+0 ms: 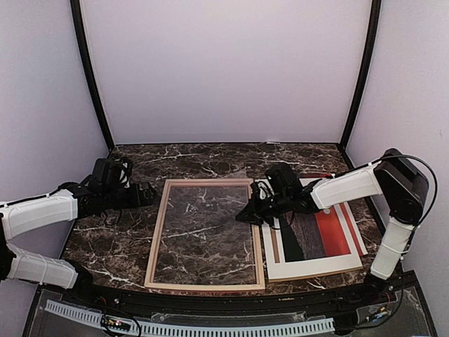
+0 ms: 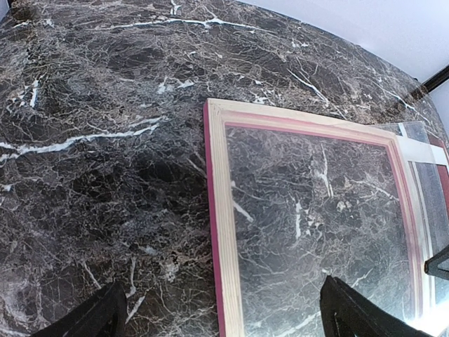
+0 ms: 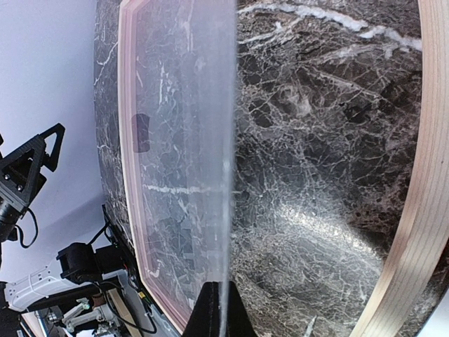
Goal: Put the photo into the frame
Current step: Place the glass panel at the frame body.
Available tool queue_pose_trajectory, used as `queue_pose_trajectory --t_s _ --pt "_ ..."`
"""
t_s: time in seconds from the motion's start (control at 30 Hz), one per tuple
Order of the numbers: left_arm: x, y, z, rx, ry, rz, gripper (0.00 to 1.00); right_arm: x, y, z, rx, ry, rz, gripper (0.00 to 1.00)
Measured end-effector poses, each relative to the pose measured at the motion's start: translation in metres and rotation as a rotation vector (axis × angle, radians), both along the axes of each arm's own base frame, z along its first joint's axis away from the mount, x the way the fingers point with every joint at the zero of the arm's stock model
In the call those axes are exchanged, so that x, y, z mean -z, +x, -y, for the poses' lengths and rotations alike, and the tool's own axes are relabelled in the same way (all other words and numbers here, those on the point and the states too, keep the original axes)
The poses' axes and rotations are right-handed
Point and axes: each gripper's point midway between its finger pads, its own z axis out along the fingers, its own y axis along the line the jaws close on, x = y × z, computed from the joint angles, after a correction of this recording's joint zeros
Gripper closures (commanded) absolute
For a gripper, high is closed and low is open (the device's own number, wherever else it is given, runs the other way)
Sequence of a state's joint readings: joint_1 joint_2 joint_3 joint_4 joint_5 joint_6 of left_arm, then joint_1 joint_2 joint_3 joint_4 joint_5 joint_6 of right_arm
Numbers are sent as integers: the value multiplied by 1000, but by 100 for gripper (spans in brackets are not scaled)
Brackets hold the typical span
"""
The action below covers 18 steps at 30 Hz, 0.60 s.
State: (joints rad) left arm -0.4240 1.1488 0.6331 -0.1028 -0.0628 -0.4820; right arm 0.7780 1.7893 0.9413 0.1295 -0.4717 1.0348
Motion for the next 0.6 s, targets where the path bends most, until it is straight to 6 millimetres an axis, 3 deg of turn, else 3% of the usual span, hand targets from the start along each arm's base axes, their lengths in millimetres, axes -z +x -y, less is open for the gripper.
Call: queue_pose_trajectory --t_s 0.6 --pt "0 0 0 -1 0 0 1 2 0 2 -2 -13 5 100"
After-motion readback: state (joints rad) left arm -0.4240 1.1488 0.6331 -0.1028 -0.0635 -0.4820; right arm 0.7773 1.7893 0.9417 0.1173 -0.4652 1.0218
